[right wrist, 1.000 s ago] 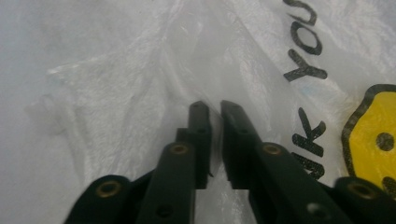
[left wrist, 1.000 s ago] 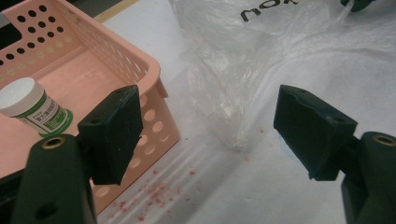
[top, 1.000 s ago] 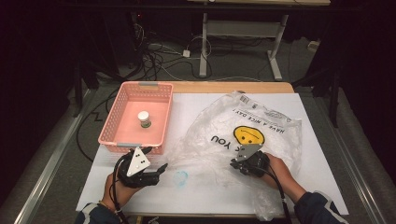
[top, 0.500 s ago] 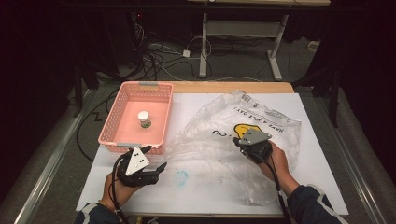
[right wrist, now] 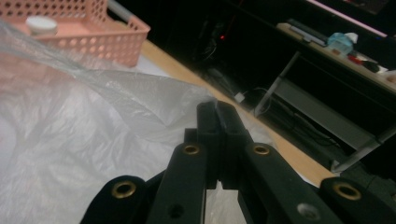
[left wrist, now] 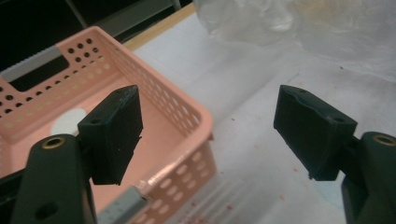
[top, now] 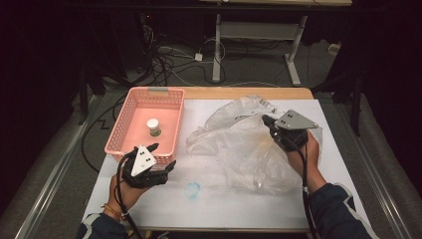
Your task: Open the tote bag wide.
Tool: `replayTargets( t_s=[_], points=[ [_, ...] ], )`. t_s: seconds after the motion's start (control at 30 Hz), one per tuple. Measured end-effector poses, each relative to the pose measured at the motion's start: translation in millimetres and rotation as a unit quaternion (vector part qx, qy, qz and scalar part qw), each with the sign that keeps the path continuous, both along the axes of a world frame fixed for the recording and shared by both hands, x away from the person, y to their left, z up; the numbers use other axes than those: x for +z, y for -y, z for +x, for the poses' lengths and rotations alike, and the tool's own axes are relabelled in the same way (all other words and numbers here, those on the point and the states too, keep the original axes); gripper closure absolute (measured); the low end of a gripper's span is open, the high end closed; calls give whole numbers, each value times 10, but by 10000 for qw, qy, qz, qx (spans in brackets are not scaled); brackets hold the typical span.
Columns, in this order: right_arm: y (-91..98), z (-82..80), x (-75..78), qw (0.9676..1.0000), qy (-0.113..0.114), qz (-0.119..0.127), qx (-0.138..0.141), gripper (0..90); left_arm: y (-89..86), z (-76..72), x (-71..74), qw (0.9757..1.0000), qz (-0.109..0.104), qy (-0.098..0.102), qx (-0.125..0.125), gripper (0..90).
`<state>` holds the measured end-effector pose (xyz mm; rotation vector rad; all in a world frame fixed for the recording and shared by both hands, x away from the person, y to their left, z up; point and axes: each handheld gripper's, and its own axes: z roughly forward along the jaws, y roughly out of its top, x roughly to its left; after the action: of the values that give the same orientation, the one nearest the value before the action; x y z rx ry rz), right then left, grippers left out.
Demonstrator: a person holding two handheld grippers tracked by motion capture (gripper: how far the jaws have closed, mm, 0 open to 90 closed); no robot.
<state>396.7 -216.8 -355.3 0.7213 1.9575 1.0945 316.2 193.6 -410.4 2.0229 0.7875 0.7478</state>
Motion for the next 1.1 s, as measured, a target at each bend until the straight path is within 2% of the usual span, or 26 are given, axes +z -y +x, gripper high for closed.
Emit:
replayTargets(
  t_s=[0.03, 0.17, 0.2, 0.23, 0.27, 0.3, 0.33, 0.37, 0.4, 0.43, 0.47, 0.5, 0.57, 0.6, 0.63, 0.67, 0.7, 0.73, 0.77, 0.8, 0.83, 0.87, 0.9, 0.97, 1.0, 1.1],
  points=[
    [18, 13, 26, 10000, 12, 56, -14, 900, -30, 49, 67, 9999, 19, 70, 120, 231],
    [41, 50, 148, 9997, 171, 120, -125, 900, -94, 175, 168, 9997, -53, -3, 259, 230],
    [33, 53, 172, 9995, 233, 114, -153, 900, -118, 284, 226, 9995, -31, -58, 308, 230],
    [27, 55, 196, 9993, 294, 130, -178, 900, -118, 284, 226, 9995, -31, -58, 308, 230],
    [21, 60, 218, 9993, 296, 158, -168, 900, -123, 345, 254, 9994, 56, -49, 338, 230],
    [12, 66, 238, 9993, 310, 146, -156, 900, -124, 484, 303, 9989, 228, -38, 404, 230],
    [-1, 69, 254, 9992, 349, 103, -180, 900, -124, 484, 303, 9989, 228, -38, 404, 230],
    [-10, 73, 269, 9991, 365, 108, -168, 900, -127, 565, 324, 9986, 300, -69, 435, 230],
    [-21, 76, 285, 9992, 356, 109, -152, 900, -143, 741, 350, 9977, 421, -183, 503, 230],
    [-31, 73, 300, 9990, 400, 93, -165, 900, -143, 741, 350, 9977, 421, -183, 503, 230],
    [-36, 68, 315, 9988, 451, 82, -190, 900, -161, 830, 354, 9975, 420, -264, 506, 230],
    [-37, 67, 330, 9988, 452, 103, -182, 900, -195, 1000, 337, 9956, 583, -426, 593, 230],
    [-39, 64, 349, 9986, 471, 129, -198, 900, -242, 1171, 282, 9927, 730, -680, 679, 230],
    [-39, 64, 352, 9986, 464, 147, -196, 900, -242, 1171, 282, 9927, 730, -680, 679, 230],
    [-42, 66, 348, 9988, 437, 170, -166, 900, -264, 1252, 240, 9905, 778, -865, 731, 230],
    [-49, 68, 341, 9989, 409, 153, -148, 900, -308, 1396, 146, 9844, 922, -1212, 887, 230],
    [-59, 68, 331, 9990, 395, 128, -146, 900, -331, 1458, 102, 9815, 965, -1342, 965, 230],
    [-66, 69, 322, 9991, 388, 114, -128, 900, -331, 1458, 102, 9815, 965, -1342, 965, 229],
    [-71, 68, 313, 9992, 364, 113, -98, 900, -374, 1573, 23, 9766, 919, -1601, 1102, 223],
    [-71, 68, 313, 9992, 364, 113, -98, 900, -374, 1573, 23, 9766, 919, -1601, 1102, 204],
    [-88, 62, 288, 9994, 341, 84, -37, 900, -392, 1634, -21, 9736, 911, -1744, 1156, 201],
    [-92, 57, 277, 9994, 324, 85, -6, 900, -393, 1710, -70, 9686, 955, -1958, 1199, 201],
    [-97, 49, 263, 9995, 287, 102, 27, 900, -379, 1738, -84, 9669, 1045, -1989, 1208, 200],
    [-100, 31, 227, 9995, 268, 116, 84, 900, -368, 1763, -90, 9664, 1069, -2001, 1209, 201],
    [-99, 24, 206, 9995, 260, 109, 120, 900, -364, 1789, -91, 9664, 1016, -2034, 1202, 203],
    [-94, -1, 128, 9995, 181, 126, 227, 900, -360, 1877, -112, 9641, 918, -2159, 1242, 233]
  ],
)
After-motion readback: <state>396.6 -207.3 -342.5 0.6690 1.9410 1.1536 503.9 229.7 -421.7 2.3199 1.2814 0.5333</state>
